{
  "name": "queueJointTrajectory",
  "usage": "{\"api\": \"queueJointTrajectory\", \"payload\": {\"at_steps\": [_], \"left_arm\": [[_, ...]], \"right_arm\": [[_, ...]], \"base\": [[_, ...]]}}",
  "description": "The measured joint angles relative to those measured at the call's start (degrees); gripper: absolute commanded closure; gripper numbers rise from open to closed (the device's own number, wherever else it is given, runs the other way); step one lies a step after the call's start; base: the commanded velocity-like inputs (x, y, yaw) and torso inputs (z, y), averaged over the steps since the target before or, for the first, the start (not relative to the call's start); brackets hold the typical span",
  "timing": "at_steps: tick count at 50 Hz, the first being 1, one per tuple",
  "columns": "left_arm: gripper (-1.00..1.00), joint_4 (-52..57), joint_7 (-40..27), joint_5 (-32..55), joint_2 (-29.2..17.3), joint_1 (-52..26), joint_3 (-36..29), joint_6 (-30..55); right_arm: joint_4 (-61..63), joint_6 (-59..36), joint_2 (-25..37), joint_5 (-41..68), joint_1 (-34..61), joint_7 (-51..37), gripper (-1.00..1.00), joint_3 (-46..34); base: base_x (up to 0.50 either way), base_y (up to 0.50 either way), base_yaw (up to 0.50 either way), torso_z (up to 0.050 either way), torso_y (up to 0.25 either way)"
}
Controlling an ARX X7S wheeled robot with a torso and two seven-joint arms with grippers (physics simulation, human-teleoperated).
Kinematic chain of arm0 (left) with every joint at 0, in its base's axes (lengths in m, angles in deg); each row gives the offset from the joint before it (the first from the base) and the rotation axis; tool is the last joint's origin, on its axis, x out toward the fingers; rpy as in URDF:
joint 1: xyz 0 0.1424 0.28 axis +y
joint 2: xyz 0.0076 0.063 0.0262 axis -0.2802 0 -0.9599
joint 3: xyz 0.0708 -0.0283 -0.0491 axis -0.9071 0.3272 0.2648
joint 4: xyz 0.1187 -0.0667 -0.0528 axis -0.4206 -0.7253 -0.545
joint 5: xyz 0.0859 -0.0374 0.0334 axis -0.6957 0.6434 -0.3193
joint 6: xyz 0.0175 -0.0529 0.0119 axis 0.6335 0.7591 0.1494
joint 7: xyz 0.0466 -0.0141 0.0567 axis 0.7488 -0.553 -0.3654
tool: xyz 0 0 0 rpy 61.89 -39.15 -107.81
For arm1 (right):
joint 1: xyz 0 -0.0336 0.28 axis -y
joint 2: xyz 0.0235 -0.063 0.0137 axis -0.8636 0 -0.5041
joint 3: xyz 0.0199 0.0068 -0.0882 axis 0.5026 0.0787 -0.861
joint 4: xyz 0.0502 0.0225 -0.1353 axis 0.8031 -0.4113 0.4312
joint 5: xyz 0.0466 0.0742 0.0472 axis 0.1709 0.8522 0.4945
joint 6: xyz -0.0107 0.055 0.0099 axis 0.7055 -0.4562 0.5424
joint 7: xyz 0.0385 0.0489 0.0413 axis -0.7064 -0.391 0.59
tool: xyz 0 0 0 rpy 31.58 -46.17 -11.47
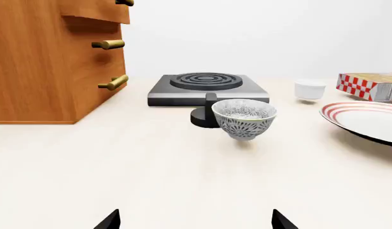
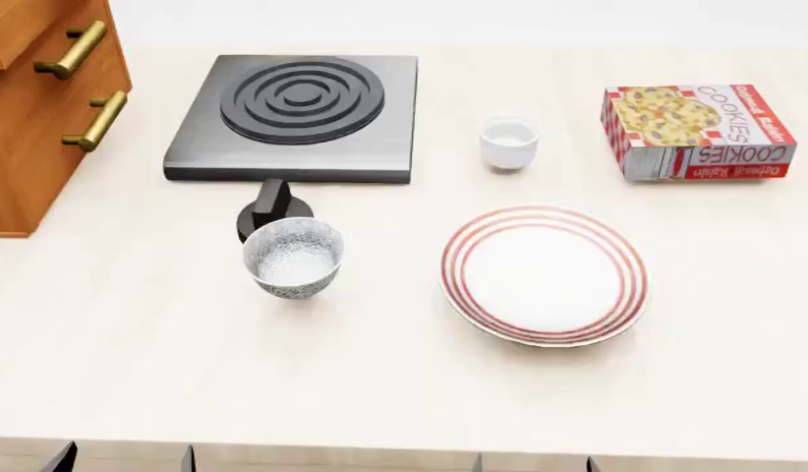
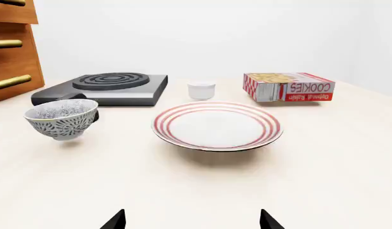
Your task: Pick the akita bowl on the wooden cabinet and place it on the plate.
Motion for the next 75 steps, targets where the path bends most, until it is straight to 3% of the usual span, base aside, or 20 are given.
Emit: {"api": "queueJointTrajectory", "payload": {"at_steps": [21,57,75], "left_arm": [[-1.00,0.5,-3.4,1.7,-2.5,-0.4,-2.7,1.5],[-1.00,0.5,-6.3,4.6,-5.2,-0.7,-6.0,1.4],[-1.00,3.6,-12.8,-0.2,-5.9,-1.4,-7.6,5.6]], "right_arm": [[-0.3,0.2,2.3,1.5,0.0,-3.8,-1.00,-3.3],[-1.2,0.5,5.1,4.5,0.6,-7.5,-1.00,-6.4],[2.7,-1.9,6.2,4.2,0.4,-10.4,-1.00,-7.7]], "base": [[0.00,0.00,0.00,0.000,0.000],[0.00,0.00,0.00,0.049,0.000],[0.00,0.00,0.00,0.000,0.000]]}}
